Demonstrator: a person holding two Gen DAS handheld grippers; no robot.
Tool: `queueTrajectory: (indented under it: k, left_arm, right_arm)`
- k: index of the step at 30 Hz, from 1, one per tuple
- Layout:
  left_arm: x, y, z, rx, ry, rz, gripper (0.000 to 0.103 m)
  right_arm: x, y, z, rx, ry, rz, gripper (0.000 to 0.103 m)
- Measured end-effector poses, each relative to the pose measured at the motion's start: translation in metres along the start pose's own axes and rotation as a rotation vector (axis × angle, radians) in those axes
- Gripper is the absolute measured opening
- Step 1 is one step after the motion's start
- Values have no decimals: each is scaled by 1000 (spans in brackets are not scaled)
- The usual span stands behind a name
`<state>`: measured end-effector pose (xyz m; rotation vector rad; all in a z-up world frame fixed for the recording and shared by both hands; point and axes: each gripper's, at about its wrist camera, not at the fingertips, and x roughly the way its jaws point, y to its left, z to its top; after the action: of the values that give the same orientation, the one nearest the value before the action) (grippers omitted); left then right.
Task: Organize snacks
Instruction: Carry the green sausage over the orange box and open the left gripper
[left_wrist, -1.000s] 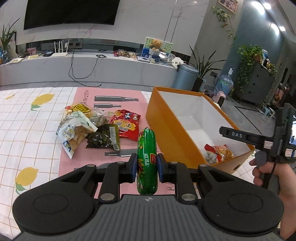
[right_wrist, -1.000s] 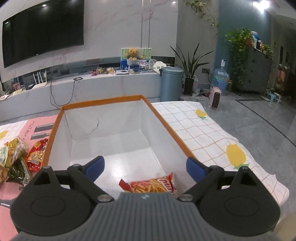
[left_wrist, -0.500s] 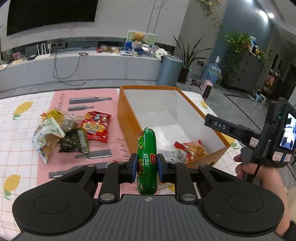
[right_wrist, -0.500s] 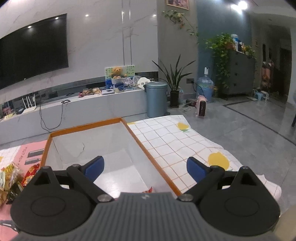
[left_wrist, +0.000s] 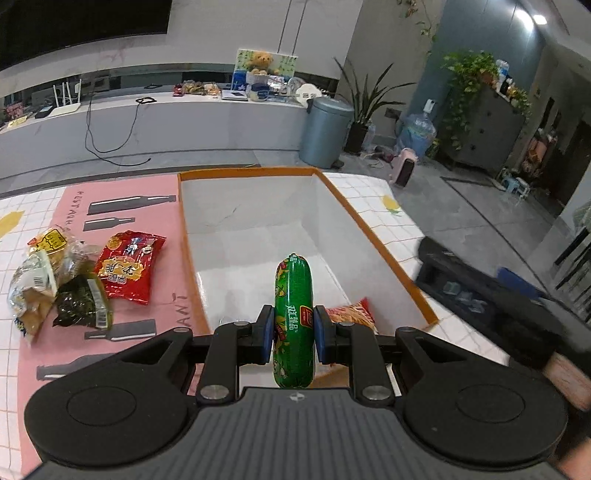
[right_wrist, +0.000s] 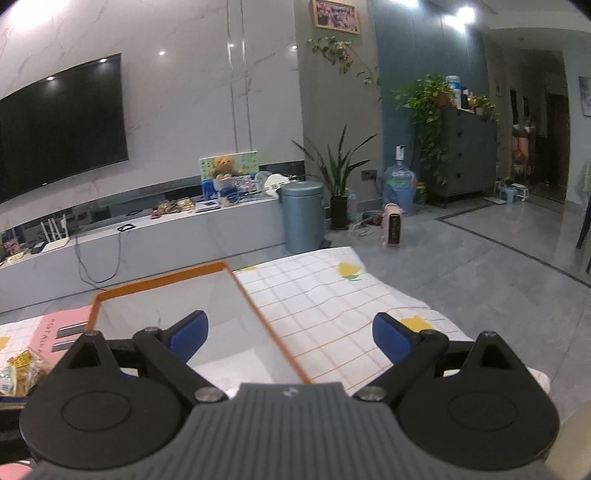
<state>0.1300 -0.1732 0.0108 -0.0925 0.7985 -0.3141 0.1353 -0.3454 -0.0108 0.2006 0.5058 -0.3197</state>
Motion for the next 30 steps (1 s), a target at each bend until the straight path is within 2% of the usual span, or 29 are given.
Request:
queueTrajectory:
  k: [5, 9, 13, 17, 22, 28, 30]
  left_arm:
    - [34, 3, 2, 3, 47, 61, 24]
    - [51, 10, 4, -7, 78, 103, 24]
    - [60, 9, 4, 28, 69, 124, 24]
    - [72, 14, 5, -3, 97, 114, 24]
    - [75, 20, 11, -40, 86, 80, 24]
    - [77, 20, 14, -42, 84, 95, 25]
    - [74, 19, 13, -49, 69, 112, 30]
  right_arm:
    - [4, -9, 2, 117, 41, 99, 93]
    - [4, -2, 4, 104, 34, 110, 94]
    - [8, 0, 1, 128, 73, 148, 94]
    - [6, 1, 0, 129, 76, 134, 94]
    - [10, 0, 0, 141, 99, 118, 94]
    - [13, 0, 0, 148, 115, 113, 94]
    - [14, 0, -1, 147, 113, 112, 94]
